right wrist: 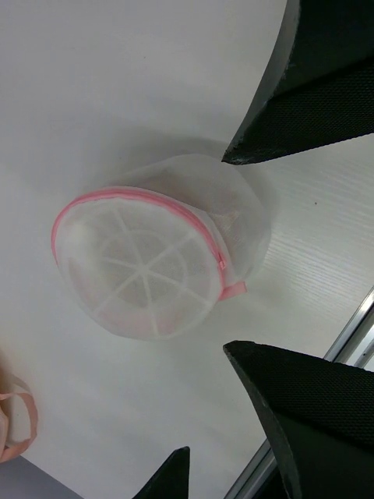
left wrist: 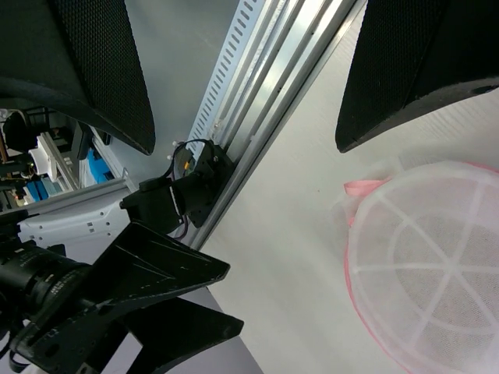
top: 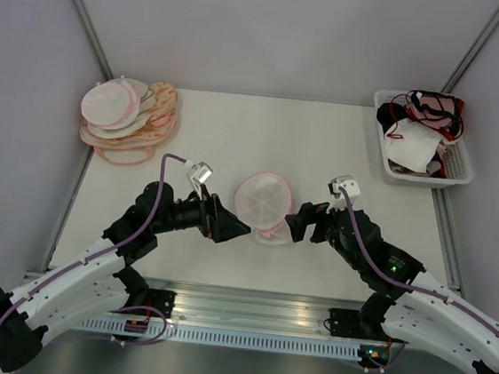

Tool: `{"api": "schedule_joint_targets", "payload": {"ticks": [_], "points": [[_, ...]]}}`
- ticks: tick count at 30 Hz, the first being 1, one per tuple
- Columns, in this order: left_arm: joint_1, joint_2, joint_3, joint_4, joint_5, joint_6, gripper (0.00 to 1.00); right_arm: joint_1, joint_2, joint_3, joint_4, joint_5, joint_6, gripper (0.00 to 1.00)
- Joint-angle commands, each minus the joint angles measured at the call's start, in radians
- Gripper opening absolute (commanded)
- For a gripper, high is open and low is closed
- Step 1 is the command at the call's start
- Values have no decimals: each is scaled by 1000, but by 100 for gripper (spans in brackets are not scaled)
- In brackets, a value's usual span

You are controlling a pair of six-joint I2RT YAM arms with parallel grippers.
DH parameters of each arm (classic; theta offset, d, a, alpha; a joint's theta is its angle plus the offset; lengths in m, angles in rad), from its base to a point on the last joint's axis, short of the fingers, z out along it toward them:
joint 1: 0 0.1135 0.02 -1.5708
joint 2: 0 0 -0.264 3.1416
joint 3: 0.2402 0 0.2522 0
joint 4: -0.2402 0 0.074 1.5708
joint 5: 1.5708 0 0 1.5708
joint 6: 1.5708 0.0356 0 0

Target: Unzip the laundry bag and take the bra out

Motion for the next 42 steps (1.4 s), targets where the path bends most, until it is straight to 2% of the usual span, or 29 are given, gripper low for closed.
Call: {"api": "schedule_joint_targets", "payload": {"ticks": [1, 9, 14, 20, 25, 28, 31, 34, 37, 38, 40, 41, 42], "points": [[-6, -57, -12, 0, -17, 6, 100, 5, 9, -3, 28, -14, 9, 98], [-6, -83, -40, 8, 12, 0, 99, 5, 42, -25, 106, -10, 29, 98], [-6, -120, -64, 8, -3, -8, 100, 4, 199, 47, 30, 115, 141, 98], [-6, -126, -94, 8, -35, -26, 100, 5, 345, 72, 85, 99, 227, 98], [-6, -141, -115, 5, -50, -45, 100, 5, 394, 44, 111, 258, 286, 98], [-6, -148, -124, 5, -58, -48, 100, -8, 443, 27, 186, 262, 264, 98], [-6, -146, -127, 5, -57, -54, 100, -42, 515, 11, 320, 190, 235, 93], [-6, -154, -127, 3, -49, -59, 100, -96, 586, 11, 406, 119, 212, 85], [-6, -175, -137, 2, -50, -65, 100, -139, 626, 4, 477, 47, 194, 65], [-6, -180, -144, 0, -57, -66, 100, -160, 632, 6, 489, 37, 187, 41], [-6, -192, -149, -3, -58, -69, 100, -185, 641, 12, 491, 3, 180, 17], [-6, -194, -153, -3, -58, -71, 100, -192, 640, 12, 493, -15, 178, 0], [-6, -195, -155, -3, -58, -69, 100, -199, 625, 12, 493, -64, 178, 1]]}}
